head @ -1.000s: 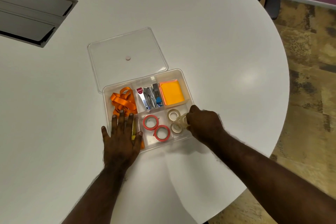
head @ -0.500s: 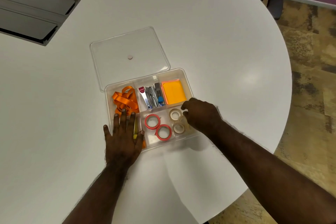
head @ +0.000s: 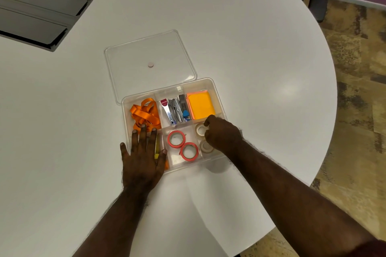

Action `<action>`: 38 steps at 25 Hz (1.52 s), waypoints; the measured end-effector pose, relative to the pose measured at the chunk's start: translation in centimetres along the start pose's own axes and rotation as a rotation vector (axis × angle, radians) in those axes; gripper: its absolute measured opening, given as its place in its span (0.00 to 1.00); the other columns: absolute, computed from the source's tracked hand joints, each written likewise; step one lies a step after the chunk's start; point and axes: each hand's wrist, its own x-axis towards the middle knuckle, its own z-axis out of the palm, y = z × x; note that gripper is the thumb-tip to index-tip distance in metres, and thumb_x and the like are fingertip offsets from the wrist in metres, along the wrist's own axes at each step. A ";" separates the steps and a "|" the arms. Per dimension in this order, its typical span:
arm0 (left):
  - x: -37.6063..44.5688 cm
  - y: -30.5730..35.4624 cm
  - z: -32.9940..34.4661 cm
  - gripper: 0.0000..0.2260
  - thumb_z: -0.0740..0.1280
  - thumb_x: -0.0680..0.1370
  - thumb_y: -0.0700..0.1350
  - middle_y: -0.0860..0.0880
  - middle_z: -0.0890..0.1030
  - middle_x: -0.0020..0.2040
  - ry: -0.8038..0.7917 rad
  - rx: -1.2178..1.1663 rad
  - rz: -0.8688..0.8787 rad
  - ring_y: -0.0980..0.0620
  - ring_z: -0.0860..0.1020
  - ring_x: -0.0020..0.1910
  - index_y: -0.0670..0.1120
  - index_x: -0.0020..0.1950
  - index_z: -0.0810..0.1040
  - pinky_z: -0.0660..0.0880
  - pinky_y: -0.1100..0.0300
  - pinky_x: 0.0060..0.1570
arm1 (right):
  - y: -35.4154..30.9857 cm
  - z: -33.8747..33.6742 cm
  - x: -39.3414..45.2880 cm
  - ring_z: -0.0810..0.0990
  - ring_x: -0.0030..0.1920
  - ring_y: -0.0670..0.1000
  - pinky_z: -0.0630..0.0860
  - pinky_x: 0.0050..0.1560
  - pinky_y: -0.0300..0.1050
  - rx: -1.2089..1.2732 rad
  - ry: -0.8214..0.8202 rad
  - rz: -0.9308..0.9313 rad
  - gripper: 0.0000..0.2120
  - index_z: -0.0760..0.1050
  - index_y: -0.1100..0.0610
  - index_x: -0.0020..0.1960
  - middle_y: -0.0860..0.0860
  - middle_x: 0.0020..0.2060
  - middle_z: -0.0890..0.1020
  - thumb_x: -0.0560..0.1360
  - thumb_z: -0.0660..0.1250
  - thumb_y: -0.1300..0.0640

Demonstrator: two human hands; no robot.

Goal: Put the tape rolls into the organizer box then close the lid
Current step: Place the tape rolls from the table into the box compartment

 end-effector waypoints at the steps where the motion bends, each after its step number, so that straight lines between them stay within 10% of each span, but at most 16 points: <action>1: 0.0 0.0 0.0 0.32 0.48 0.80 0.63 0.44 0.55 0.81 0.000 0.004 0.000 0.41 0.53 0.80 0.48 0.81 0.55 0.54 0.29 0.72 | 0.2 -0.1 -0.1 0.81 0.48 0.56 0.79 0.48 0.48 0.035 0.003 -0.017 0.14 0.73 0.58 0.59 0.56 0.51 0.83 0.74 0.66 0.61; 8: 0.0 0.2 -0.1 0.32 0.50 0.80 0.62 0.43 0.57 0.81 0.027 -0.005 0.022 0.40 0.54 0.79 0.47 0.80 0.58 0.56 0.28 0.71 | 2.8 -3.1 -0.8 0.81 0.53 0.54 0.79 0.54 0.51 0.110 0.161 -0.057 0.16 0.78 0.52 0.57 0.52 0.54 0.83 0.73 0.65 0.67; 17: 0.0 0.3 -0.2 0.31 0.49 0.81 0.62 0.43 0.56 0.81 0.023 -0.018 0.024 0.40 0.54 0.79 0.47 0.80 0.57 0.55 0.28 0.71 | 1.2 -0.7 -3.2 0.83 0.47 0.56 0.77 0.45 0.45 -0.403 0.117 -0.292 0.16 0.78 0.53 0.60 0.53 0.54 0.81 0.76 0.66 0.46; 31: 0.0 0.3 -0.2 0.32 0.51 0.80 0.62 0.44 0.57 0.81 0.034 -0.030 0.013 0.41 0.53 0.80 0.47 0.80 0.57 0.55 0.28 0.72 | 1.4 0.6 -2.4 0.80 0.26 0.53 0.72 0.27 0.39 -0.418 0.246 -0.348 0.12 0.78 0.57 0.39 0.53 0.31 0.82 0.65 0.79 0.54; 38: 0.1 0.4 -0.2 0.32 0.49 0.80 0.63 0.44 0.57 0.81 0.023 -0.034 0.007 0.41 0.54 0.80 0.47 0.80 0.58 0.55 0.28 0.72 | 0.8 -0.9 -0.8 0.82 0.46 0.55 0.76 0.44 0.45 -0.117 0.283 -0.017 0.13 0.78 0.56 0.52 0.53 0.47 0.84 0.78 0.64 0.47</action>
